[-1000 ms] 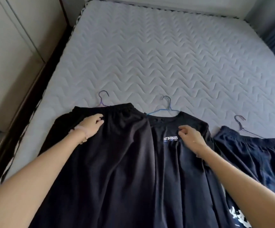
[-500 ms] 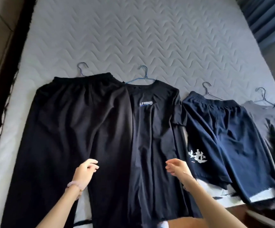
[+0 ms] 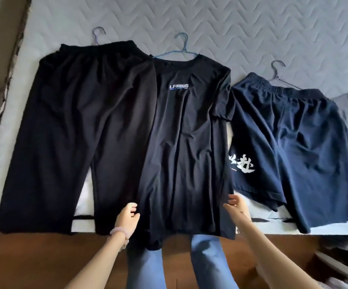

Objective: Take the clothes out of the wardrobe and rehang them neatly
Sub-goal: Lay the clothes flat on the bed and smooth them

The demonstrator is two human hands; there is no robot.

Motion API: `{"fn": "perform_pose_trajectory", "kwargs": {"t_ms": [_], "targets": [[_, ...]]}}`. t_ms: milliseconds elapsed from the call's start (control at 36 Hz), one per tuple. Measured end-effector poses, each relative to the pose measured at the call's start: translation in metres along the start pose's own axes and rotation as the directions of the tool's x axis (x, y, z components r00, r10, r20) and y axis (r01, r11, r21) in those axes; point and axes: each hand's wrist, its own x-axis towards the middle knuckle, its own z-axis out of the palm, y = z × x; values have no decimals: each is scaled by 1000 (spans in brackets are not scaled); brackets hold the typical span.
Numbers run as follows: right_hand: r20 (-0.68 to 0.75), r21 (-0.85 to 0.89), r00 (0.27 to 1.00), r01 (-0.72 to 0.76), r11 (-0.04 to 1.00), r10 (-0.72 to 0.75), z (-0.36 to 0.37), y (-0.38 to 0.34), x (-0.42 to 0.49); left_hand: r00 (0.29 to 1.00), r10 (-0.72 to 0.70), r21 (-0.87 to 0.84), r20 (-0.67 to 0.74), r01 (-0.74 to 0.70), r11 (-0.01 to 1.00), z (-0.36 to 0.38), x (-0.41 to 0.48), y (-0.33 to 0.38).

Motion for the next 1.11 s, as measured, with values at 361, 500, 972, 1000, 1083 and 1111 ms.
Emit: {"fn": "perform_pose_trajectory", "kwargs": {"t_ms": [361,500,972,1000,1083,1111], "targets": [[-14,-138,993,113,984,-116,-1,43,34,927,-173,-98,-332,149,984,69,14,-15],[125,-155,985,135,979,-116,13,62,38,960,-175,-104,-219,156,982,68,8,-27],[-57,69,995,85,994,-82,-87,127,49,893,-38,-148,-448,-32,988,23,-26,-52],[-57,48,995,80,996,-77,-88,127,51,879,-45,-157,-475,-35,987,18,-26,-52],[-69,-25,994,81,996,-83,-87,126,51,861,-22,-126,-509,-49,991,6,-21,-55],[-64,-54,994,83,995,-86,-85,125,50,863,-13,-110,-505,-49,993,2,-21,-57]]}}
